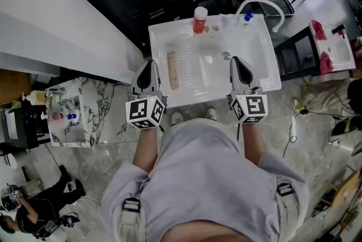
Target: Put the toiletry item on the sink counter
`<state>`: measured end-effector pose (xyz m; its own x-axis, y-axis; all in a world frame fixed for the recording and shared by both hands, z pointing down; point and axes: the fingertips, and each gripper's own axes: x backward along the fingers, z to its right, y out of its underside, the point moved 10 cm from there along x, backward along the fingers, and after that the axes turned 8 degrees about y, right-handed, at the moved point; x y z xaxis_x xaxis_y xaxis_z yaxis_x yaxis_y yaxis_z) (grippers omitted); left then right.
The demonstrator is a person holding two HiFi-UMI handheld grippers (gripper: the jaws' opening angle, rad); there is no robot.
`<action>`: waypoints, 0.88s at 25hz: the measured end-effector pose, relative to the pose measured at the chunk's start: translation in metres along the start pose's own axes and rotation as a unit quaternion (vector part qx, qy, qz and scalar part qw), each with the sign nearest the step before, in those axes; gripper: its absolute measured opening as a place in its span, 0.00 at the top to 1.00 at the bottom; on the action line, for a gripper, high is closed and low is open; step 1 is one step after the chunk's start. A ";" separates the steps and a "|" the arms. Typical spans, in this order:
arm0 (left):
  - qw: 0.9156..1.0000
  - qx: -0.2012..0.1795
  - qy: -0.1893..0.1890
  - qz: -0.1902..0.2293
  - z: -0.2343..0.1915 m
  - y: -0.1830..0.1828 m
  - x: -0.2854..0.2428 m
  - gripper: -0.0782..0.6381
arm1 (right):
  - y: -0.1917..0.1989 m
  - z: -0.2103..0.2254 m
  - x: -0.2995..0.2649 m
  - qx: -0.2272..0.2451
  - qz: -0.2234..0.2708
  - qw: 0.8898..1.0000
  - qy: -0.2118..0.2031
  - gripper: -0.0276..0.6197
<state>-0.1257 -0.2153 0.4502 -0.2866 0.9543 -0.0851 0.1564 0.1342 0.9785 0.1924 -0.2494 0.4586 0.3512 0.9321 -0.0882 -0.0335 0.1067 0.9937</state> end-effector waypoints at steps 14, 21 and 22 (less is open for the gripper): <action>0.999 -0.025 -0.002 0.026 0.010 -0.022 0.004 0.88 | -0.003 0.003 0.003 0.001 0.010 1.000 0.008 0.95; 0.999 -0.025 -0.005 0.028 0.010 -0.021 0.006 0.88 | -0.006 -0.002 0.004 0.024 0.022 0.999 0.004 0.95; 0.999 -0.025 -0.005 0.028 0.010 -0.021 0.006 0.88 | -0.006 -0.002 0.004 0.023 0.022 0.999 0.003 0.95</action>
<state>-0.1209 -0.2097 0.4273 -0.2692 0.9626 -0.0313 0.1245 0.0670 0.9900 0.1923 -0.2453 0.4519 0.3440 0.9379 -0.0441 -0.0050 0.0488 0.9988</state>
